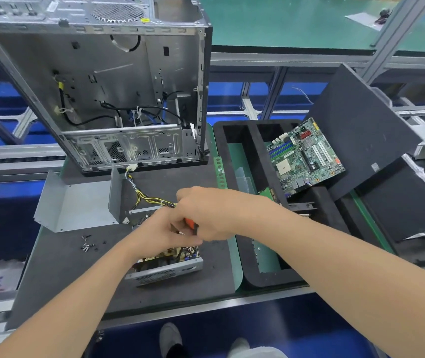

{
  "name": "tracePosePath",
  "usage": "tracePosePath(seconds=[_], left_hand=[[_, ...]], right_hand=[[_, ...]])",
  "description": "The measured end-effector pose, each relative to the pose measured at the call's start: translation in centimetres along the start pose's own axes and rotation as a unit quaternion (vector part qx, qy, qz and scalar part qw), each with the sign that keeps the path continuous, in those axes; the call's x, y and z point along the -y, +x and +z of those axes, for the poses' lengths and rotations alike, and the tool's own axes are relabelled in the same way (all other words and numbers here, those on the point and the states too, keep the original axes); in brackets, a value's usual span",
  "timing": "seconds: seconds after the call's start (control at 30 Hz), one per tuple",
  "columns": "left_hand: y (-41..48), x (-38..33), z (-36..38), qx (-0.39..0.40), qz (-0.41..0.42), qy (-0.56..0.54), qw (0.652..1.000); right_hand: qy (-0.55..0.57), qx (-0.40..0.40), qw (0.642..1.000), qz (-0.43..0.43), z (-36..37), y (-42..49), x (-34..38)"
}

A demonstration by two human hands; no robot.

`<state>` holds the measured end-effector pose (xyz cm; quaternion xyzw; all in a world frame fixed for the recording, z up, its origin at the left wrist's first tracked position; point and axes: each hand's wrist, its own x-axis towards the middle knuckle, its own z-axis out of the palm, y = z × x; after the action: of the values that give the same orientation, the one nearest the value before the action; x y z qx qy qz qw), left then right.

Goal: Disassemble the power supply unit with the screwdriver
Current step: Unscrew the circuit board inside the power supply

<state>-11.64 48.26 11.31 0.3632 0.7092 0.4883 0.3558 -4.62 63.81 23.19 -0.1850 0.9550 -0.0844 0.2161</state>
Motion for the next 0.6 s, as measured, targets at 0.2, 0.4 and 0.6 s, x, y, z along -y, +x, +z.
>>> tracePosePath(seconds=[0.2,0.4,0.6], left_hand=[[-0.2,-0.1,0.4,-0.032,-0.005,0.010,0.999],[0.1,0.2,0.8,-0.028,-0.027,0.014,0.999],[-0.1,0.6,0.3,-0.002,0.006,0.063,0.998]], right_hand=[[0.012,-0.060,0.998,0.034,0.6,-0.2,0.6],[0.031,-0.113,0.979,0.167,1.7,0.7,0.9],[0.079,-0.121,0.979,0.141,1.0,-0.4,-0.8]])
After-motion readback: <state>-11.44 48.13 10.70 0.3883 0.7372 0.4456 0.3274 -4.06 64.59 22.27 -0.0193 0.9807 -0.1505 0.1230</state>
